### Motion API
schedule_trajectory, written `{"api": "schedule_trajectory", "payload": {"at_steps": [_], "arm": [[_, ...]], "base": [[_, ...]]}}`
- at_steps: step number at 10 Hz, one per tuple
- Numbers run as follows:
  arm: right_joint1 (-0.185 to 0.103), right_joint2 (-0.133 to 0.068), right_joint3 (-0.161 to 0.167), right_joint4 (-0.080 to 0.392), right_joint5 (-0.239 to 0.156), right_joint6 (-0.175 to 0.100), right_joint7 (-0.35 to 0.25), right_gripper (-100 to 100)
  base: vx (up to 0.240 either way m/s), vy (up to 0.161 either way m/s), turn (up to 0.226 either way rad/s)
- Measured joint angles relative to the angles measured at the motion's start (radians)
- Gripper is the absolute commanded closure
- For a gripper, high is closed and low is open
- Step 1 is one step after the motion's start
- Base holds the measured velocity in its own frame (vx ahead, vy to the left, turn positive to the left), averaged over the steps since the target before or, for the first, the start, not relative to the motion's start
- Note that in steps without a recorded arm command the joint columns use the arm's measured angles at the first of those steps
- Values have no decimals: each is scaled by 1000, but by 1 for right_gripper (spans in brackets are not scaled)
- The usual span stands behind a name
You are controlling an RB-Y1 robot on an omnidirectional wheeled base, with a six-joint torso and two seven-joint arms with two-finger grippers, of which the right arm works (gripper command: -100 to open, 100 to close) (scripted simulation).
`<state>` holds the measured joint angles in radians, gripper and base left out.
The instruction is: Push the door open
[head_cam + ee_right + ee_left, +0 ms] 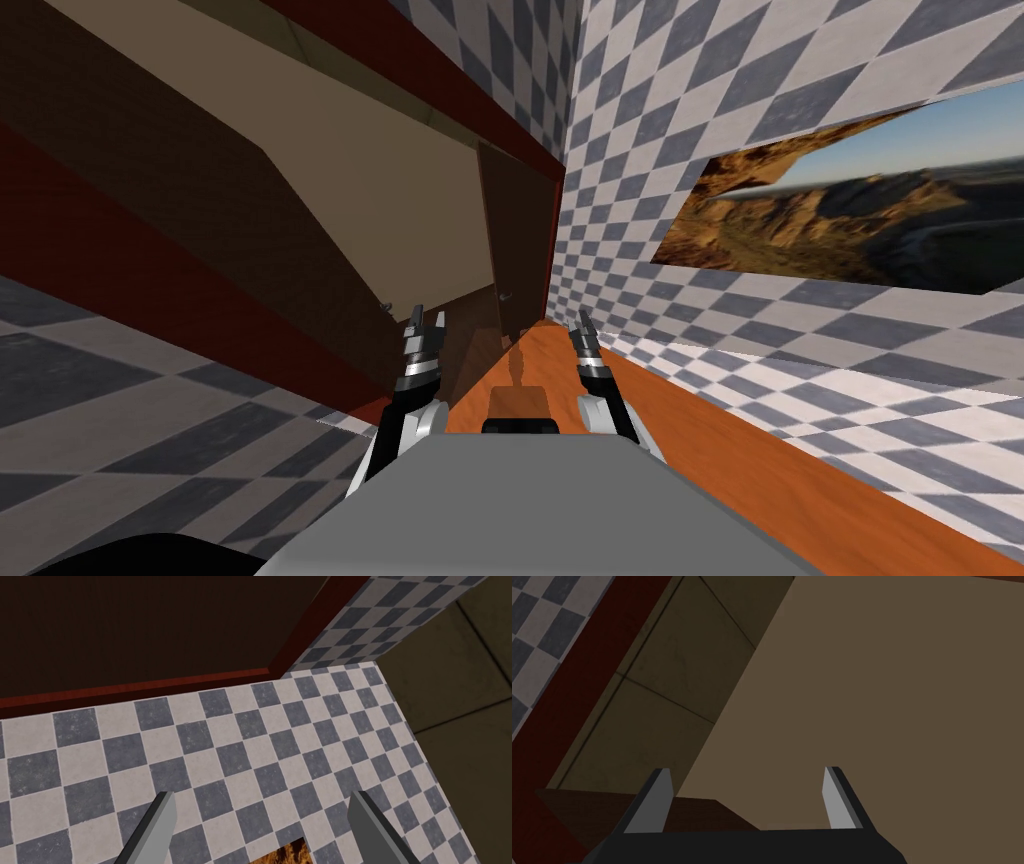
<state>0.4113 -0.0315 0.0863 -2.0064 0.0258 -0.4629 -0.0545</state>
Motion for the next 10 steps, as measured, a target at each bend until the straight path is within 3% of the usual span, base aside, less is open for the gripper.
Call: {"api": "schedule_trajectory", "payload": {"at_steps": [3, 4, 10], "arm": [[-27, -9, 14, 65, 6, -9, 0, -100], [-39, -17, 13, 94, 5, -16, -4, -100], [-104, -27, 44, 263, 19, -60, -6, -100]], "base": [[92, -57, 84], [88, -45, 98], [96, -47, 91]]}}
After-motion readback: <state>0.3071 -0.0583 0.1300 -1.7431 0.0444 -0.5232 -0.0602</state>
